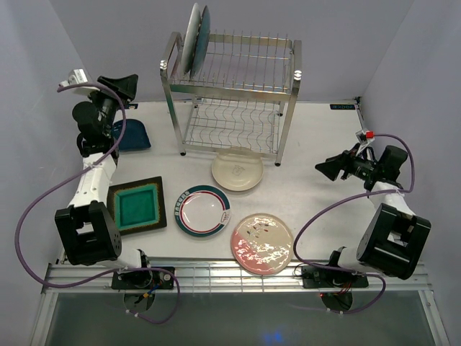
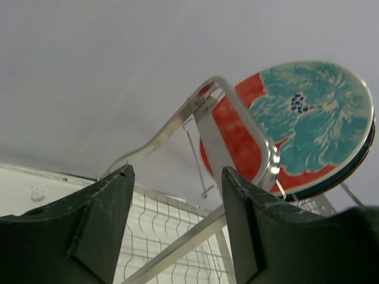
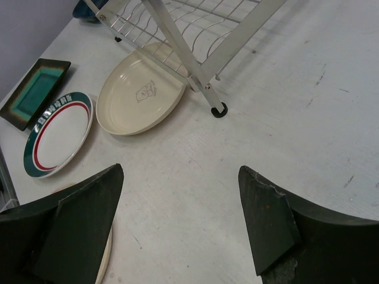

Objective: Load the plates into the dish rack
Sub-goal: Move the dish rack to the center of the board.

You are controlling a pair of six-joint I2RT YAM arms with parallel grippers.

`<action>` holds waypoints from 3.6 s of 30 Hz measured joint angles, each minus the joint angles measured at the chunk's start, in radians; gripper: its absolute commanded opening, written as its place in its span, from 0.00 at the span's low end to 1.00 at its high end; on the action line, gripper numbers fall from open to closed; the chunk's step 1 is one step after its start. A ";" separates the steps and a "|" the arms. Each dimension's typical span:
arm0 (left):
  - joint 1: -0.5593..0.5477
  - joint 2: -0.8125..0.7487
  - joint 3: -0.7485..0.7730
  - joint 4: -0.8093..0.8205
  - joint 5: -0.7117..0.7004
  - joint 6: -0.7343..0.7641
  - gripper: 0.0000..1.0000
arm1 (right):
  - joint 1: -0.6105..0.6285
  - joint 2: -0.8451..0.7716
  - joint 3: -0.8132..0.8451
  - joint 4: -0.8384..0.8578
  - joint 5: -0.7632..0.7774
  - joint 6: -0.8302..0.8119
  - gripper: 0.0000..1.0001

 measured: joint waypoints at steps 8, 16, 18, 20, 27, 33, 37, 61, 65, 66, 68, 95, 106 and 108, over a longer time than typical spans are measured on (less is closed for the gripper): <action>0.000 0.003 -0.241 0.227 0.129 0.024 0.85 | 0.035 -0.093 -0.154 0.228 0.067 0.088 0.86; 0.000 0.034 -0.313 0.440 0.342 0.071 0.88 | 0.090 -0.121 -0.223 0.531 0.130 0.233 0.87; -0.004 0.034 -0.313 0.456 0.377 0.114 0.88 | 0.109 -0.109 -0.222 0.587 0.153 0.240 0.87; -0.010 0.034 -0.313 0.468 0.415 0.160 0.88 | 0.137 -0.079 -0.221 0.636 0.175 0.240 0.87; -0.024 0.047 -0.317 0.518 0.520 0.253 0.89 | 0.210 0.061 -0.213 0.821 0.197 0.251 0.84; -0.024 0.100 -0.318 0.548 0.554 0.284 0.89 | 0.265 0.129 -0.139 0.882 0.209 0.254 0.84; -0.024 0.152 -0.318 0.561 0.560 0.290 0.88 | 0.311 0.151 -0.081 0.887 0.232 0.241 0.84; -0.037 0.297 -0.274 0.647 0.590 0.222 0.84 | 0.479 0.353 0.112 0.778 0.291 0.156 0.54; -0.040 0.297 -0.274 0.652 0.547 0.225 0.85 | 0.478 0.353 0.112 0.777 0.299 0.156 0.51; -0.042 0.297 -0.274 0.655 0.529 0.228 0.84 | 0.478 0.353 0.112 0.777 0.302 0.156 0.49; -0.042 0.297 -0.274 0.663 0.495 0.233 0.83 | 0.478 0.353 0.112 0.778 0.305 0.157 0.48; -0.151 0.370 -0.190 0.562 0.349 0.339 0.72 | 0.477 0.375 0.105 0.776 0.336 0.125 0.18; -0.211 0.368 -0.140 0.448 0.277 0.465 0.37 | 0.475 0.375 0.106 0.770 0.336 0.105 0.08; -0.212 0.368 -0.140 0.448 0.275 0.474 0.35 | 0.474 0.375 0.106 0.769 0.336 0.105 0.08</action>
